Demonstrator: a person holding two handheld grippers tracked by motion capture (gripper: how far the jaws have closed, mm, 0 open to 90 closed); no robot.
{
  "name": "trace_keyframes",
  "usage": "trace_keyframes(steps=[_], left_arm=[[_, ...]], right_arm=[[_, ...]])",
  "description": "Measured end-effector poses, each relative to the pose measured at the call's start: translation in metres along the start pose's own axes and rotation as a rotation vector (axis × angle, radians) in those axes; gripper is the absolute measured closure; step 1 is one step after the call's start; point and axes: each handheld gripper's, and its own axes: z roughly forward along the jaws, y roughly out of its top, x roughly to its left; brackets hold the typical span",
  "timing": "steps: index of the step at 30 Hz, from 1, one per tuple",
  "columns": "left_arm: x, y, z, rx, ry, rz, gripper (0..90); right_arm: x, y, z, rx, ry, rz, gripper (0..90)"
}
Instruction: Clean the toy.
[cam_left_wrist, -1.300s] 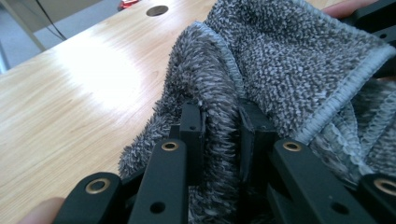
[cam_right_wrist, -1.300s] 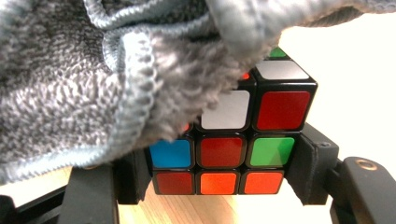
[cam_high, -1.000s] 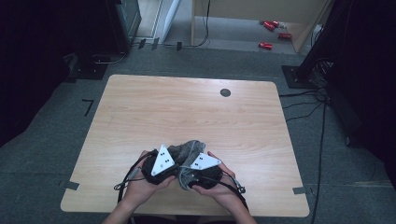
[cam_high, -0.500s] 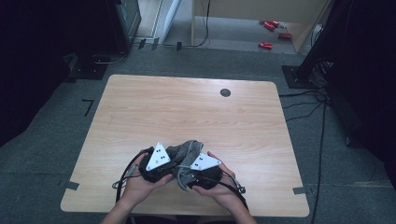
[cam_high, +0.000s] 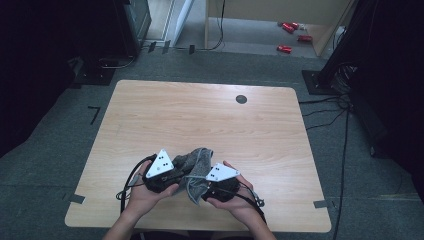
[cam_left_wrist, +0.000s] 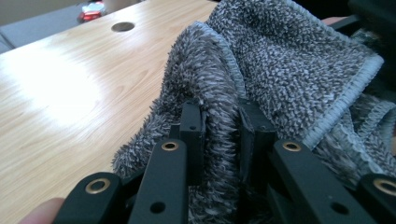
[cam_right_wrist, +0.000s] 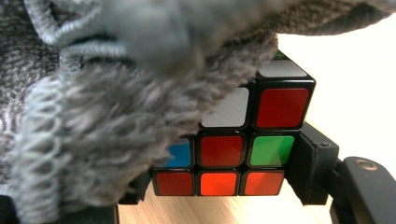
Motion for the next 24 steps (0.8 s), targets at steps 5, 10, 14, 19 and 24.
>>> trace_keyframes(steps=[5, 10, 14, 19, 24], left_arm=[[0.020, -0.012, -0.002, 0.024, 0.031, -0.050, 75.6], [0.038, -0.021, -0.003, -0.004, -0.071, -0.136, 75.2], [0.042, -0.025, -0.003, -0.009, -0.145, -0.132, 75.3], [0.039, -0.025, -0.004, 0.015, -0.186, -0.052, 75.6], [0.031, -0.024, 0.000, 0.041, -0.147, 0.007, 75.6]], right_arm=[[0.000, 0.001, -0.003, -0.005, -0.012, -0.007, 34.4], [-0.004, 0.005, -0.010, -0.038, -0.021, 0.000, 34.4], [-0.005, 0.009, -0.019, -0.076, -0.018, -0.001, 34.4], [-0.006, 0.014, -0.027, -0.126, -0.010, 0.009, 34.5], [-0.007, 0.015, -0.030, -0.133, 0.024, 0.003, 34.4]])
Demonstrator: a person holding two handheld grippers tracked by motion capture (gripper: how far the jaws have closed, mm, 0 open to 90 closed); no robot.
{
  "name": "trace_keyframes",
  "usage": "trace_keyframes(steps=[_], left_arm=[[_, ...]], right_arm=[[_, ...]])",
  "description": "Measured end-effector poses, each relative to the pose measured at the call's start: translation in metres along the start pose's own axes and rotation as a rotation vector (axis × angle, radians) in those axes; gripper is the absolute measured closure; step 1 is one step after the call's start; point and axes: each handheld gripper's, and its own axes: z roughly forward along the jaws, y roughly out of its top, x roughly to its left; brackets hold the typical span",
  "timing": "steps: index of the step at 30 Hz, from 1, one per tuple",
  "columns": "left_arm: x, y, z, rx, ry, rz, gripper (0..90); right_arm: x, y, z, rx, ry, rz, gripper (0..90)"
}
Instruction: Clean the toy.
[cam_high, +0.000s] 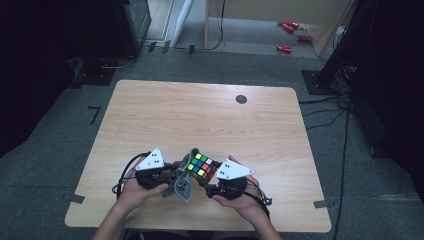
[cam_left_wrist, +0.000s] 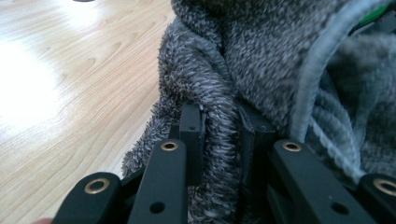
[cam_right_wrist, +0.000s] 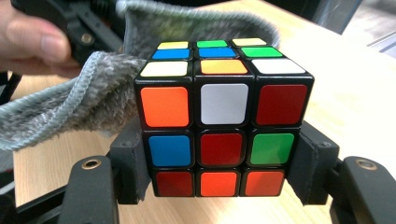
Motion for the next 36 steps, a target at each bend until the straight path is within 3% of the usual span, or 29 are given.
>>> trace_keyframes(steps=[3, 4, 5, 8, 11, 13, 14, 15, 17, 20, 21, 23, 24, 25, 27, 30, 32, 34, 35, 36], left_arm=[[0.003, 0.002, -0.006, -0.060, 0.007, -0.036, 76.2], [0.003, 0.002, -0.006, -0.060, 0.007, -0.036, 76.3], [0.006, 0.001, -0.010, -0.107, -0.002, -0.067, 76.4], [0.009, 0.000, -0.013, -0.136, -0.020, -0.083, 76.3], [0.006, -0.001, -0.005, -0.093, -0.045, -0.059, 76.4], [0.001, -0.002, 0.003, -0.035, -0.032, -0.019, 76.4], [0.001, -0.002, 0.003, -0.035, -0.032, -0.019, 76.4], [-0.005, -0.002, 0.008, 0.007, -0.012, 0.022, 76.4], [-0.007, 0.000, 0.007, 0.005, 0.017, 0.033, 76.6], [-0.004, 0.002, 0.001, -0.032, 0.032, 0.011, 77.1], [-0.002, 0.003, -0.004, -0.069, 0.028, -0.016, 77.3], [0.003, 0.004, -0.014, -0.128, 0.012, -0.047, 77.5], [0.002, 0.004, -0.014, -0.114, 0.023, -0.021, 77.7], [0.002, 0.004, -0.014, -0.114, 0.023, -0.021, 77.7], [-0.007, 0.001, 0.001, -0.021, 0.021, 0.050, 77.6], [-0.016, 0.001, 0.012, 0.007, 0.025, 0.079, 77.9], [-0.015, 0.004, 0.007, -0.020, 0.020, 0.071, 77.9], [-0.010, 0.005, -0.002, -0.080, 0.012, 0.035, 77.9], [-0.010, 0.005, -0.002, -0.080, 0.012, 0.035, 77.8], [-0.006, 0.007, -0.010, -0.124, 0.016, 0.007, 77.9]], right_arm=[[-0.002, -0.004, 0.003, 0.003, 0.022, 0.025, 34.5], [-0.002, -0.004, 0.003, 0.003, 0.022, 0.025, 34.5], [-0.001, -0.005, 0.004, 0.005, 0.029, 0.018, 34.5], [0.002, -0.003, 0.004, -0.005, 0.033, 0.008, 34.5], [0.003, 0.001, 0.000, -0.024, 0.033, 0.009, 34.5], [0.004, 0.004, -0.004, -0.041, 0.034, 0.006, 34.5], [0.004, 0.004, -0.004, -0.041, 0.034, 0.006, 34.5], [0.005, 0.006, -0.006, -0.050, 0.035, 0.003, 34.5], [0.005, 0.005, -0.005, -0.041, 0.031, 0.000, 34.5], [0.003, 0.001, -0.002, -0.034, 0.033, 0.002, 34.5], [0.002, -0.003, 0.002, -0.002, 0.020, 0.000, 34.5], [0.003, -0.004, 0.004, 0.011, 0.010, -0.003, 34.5], [0.004, -0.005, 0.006, 0.011, 0.008, 0.000, 34.5], [0.004, -0.005, 0.006, 0.011, 0.008, 0.000, 34.5], [0.006, 0.000, 0.003, -0.016, 0.009, -0.004, 34.5], [0.006, 0.003, -0.003, -0.044, 0.011, -0.010, 34.5], [0.004, 0.002, -0.005, -0.050, 0.011, -0.002, 34.5], [0.000, 0.000, -0.005, -0.047, 0.011, 0.021, 34.5], [-0.001, -0.001, -0.004, -0.035, 0.004, 0.023, 34.5], [-0.001, -0.001, -0.002, -0.024, -0.006, 0.020, 34.5]])
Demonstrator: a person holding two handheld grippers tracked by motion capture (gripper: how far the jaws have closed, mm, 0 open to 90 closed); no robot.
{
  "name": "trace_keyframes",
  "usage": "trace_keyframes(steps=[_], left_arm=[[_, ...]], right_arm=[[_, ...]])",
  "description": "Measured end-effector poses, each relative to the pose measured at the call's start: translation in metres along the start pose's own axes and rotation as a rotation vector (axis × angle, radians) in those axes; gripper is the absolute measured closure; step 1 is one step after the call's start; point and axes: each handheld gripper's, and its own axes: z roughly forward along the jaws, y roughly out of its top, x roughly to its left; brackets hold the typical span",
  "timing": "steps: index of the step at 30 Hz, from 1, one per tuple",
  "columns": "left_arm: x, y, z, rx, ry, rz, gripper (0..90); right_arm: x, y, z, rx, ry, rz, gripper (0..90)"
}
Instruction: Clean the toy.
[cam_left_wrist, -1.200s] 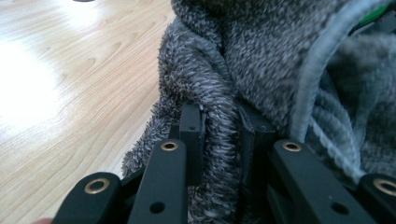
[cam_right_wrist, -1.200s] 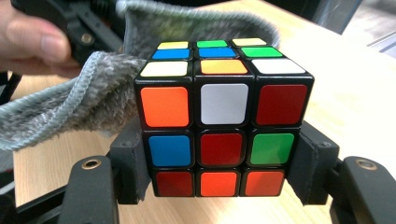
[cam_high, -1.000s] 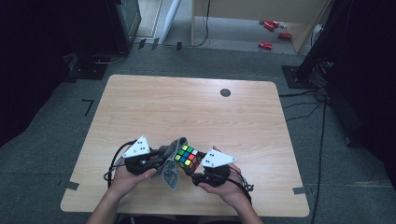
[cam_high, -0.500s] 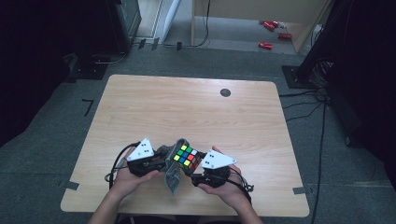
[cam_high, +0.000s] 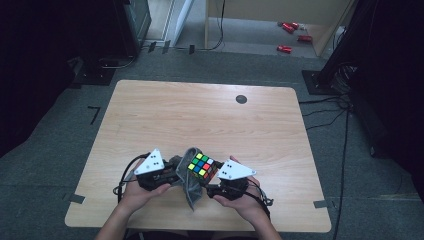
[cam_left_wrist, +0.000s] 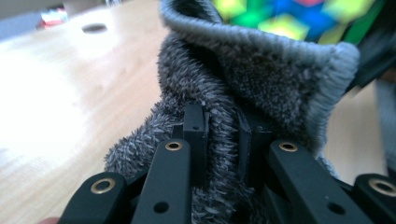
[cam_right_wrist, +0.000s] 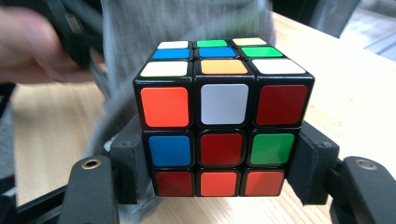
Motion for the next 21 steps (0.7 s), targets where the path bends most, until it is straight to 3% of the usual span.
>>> trace_keyframes(steps=[6, 9, 12, 13, 15, 17, 21], left_arm=[[-0.011, 0.000, 0.009, 0.044, 0.024, 0.066, 77.9], [-0.014, -0.001, 0.014, 0.059, 0.016, 0.076, 78.1], [-0.017, 0.001, 0.013, 0.064, 0.040, 0.110, 78.0], [-0.017, 0.001, 0.013, 0.064, 0.040, 0.110, 78.1], [-0.013, 0.004, 0.004, -0.004, 0.046, 0.075, 78.2], [-0.011, 0.005, 0.000, -0.039, 0.040, 0.056, 78.2], [-0.011, 0.000, 0.007, -0.021, 0.032, 0.049, 78.2]], right_arm=[[0.006, 0.003, -0.001, -0.032, -0.002, -0.017, 34.5], [0.004, 0.004, -0.007, -0.054, -0.008, -0.008, 34.5], [-0.001, 0.004, -0.009, -0.073, 0.009, 0.024, 34.5], [-0.002, 0.003, -0.008, -0.071, 0.011, 0.023, 34.5], [-0.002, 0.001, -0.005, -0.057, 0.011, 0.021, 34.5], [-0.004, -0.003, -0.001, -0.037, 0.008, 0.027, 34.5], [-0.001, -0.001, -0.002, -0.040, 0.008, 0.019, 34.5]])
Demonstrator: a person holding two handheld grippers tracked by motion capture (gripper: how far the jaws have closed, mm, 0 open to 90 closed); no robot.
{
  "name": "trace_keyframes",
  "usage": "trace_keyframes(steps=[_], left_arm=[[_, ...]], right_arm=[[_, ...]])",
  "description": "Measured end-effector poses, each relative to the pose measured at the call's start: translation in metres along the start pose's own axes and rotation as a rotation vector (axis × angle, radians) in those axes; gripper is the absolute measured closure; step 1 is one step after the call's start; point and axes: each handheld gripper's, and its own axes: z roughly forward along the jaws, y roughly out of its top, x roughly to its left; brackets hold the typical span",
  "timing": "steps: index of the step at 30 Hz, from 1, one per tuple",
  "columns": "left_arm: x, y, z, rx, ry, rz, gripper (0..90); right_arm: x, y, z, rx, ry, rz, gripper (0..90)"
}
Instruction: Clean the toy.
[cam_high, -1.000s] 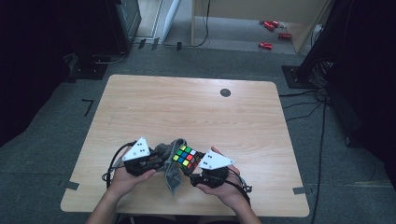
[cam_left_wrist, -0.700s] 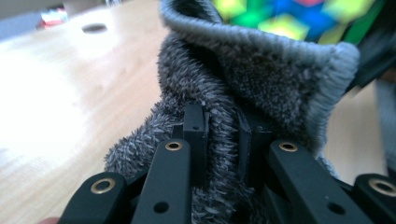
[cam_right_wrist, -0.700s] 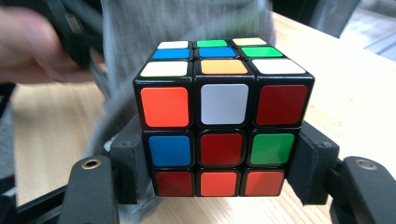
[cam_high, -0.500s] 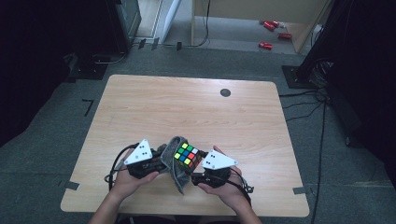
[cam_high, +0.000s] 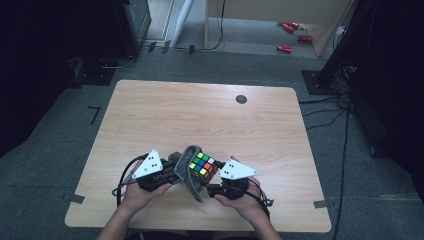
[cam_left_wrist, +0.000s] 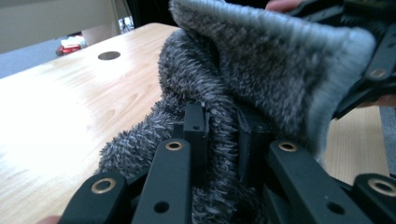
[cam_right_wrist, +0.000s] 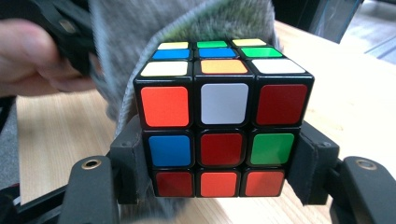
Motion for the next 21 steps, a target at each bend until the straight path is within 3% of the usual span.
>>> trace_keyframes(steps=[3, 6, 9, 11, 14, 17, 21], left_arm=[[-0.007, -0.004, 0.009, 0.053, 0.026, 0.041, 78.5], [-0.007, -0.002, 0.008, 0.045, 0.031, 0.041, 78.7], [-0.002, 0.003, -0.004, -0.037, 0.019, 0.000, 78.7], [0.000, 0.003, -0.005, -0.046, 0.014, -0.005, 78.7], [0.000, -0.001, -0.002, -0.040, 0.006, -0.017, 78.9], [-0.006, -0.004, 0.009, 0.025, 0.019, 0.014, 79.1], [-0.002, -0.001, 0.003, -0.009, -0.009, -0.026, 79.2]], right_arm=[[0.004, 0.004, -0.003, -0.025, 0.020, -0.008, 34.5], [0.004, 0.005, -0.004, -0.023, 0.019, -0.012, 34.5], [-0.002, -0.001, 0.000, -0.012, 0.033, 0.023, 34.5], [-0.002, -0.002, 0.001, -0.005, 0.028, 0.024, 34.5], [0.000, -0.002, 0.001, -0.005, 0.019, 0.017, 34.5], [0.003, 0.004, -0.003, -0.027, 0.024, 0.003, 34.4], [0.000, 0.004, -0.005, -0.040, 0.033, 0.019, 34.4]])
